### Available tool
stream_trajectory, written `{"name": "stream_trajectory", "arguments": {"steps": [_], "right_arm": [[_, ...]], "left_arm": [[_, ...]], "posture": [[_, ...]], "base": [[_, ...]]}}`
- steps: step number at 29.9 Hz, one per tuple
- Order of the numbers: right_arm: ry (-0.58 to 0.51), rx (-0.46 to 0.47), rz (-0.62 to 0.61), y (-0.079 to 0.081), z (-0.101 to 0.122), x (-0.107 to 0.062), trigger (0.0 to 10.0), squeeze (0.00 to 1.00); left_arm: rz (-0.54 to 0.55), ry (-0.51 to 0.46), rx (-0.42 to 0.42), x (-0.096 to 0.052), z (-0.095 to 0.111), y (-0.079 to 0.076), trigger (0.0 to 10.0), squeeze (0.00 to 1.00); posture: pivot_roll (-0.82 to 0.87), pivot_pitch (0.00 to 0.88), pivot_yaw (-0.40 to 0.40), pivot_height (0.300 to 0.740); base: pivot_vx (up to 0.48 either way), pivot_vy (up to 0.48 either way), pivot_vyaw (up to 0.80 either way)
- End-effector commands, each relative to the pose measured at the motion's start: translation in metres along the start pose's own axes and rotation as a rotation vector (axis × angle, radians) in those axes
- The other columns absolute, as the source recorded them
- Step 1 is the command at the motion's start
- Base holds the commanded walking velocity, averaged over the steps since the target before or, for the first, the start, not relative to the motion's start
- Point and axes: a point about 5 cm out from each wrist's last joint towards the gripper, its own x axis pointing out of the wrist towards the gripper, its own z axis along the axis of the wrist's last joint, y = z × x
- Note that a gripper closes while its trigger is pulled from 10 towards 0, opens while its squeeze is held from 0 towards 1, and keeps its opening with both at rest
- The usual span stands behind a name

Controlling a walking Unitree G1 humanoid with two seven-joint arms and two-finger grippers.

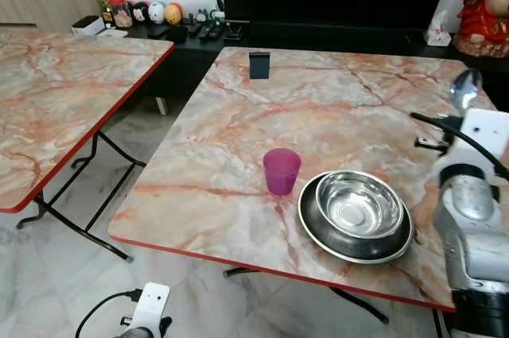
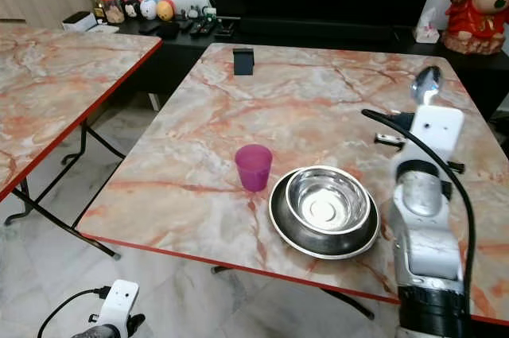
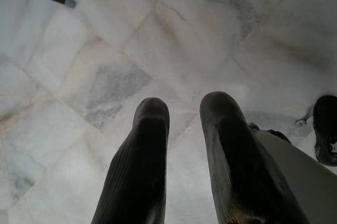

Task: Setting the table

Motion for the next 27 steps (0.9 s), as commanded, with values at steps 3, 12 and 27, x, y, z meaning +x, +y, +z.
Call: {"name": "stream_trajectory", "arguments": {"steps": [3, 12, 27], "right_arm": [[0.01, 0.051, -0.015, -0.004, -0.01, -0.001, 10.0, 0.0], [0.306, -0.111, -0.028, -0.024, -0.048, -0.014, 10.0, 0.0], [0.476, -0.093, 0.075, -0.026, -0.062, -0.034, 10.0, 0.0]], "left_arm": [[-0.004, 0.006, -0.01, 0.0, -0.002, 0.001, 10.0, 0.0], [-0.003, 0.009, -0.011, 0.0, -0.002, 0.0, 10.0, 0.0], [-0.011, 0.013, 0.0, 0.0, -0.001, 0.001, 10.0, 0.0]], "posture": [[-0.03, 0.0, 0.026, 0.727], [-0.03, 0.0, 0.029, 0.727], [-0.05, 0.0, 0.041, 0.727]], "base": [[0.0, 0.0, 0.0], [0.0, 0.0, 0.0], [0.0, 0.0, 0.0]]}}
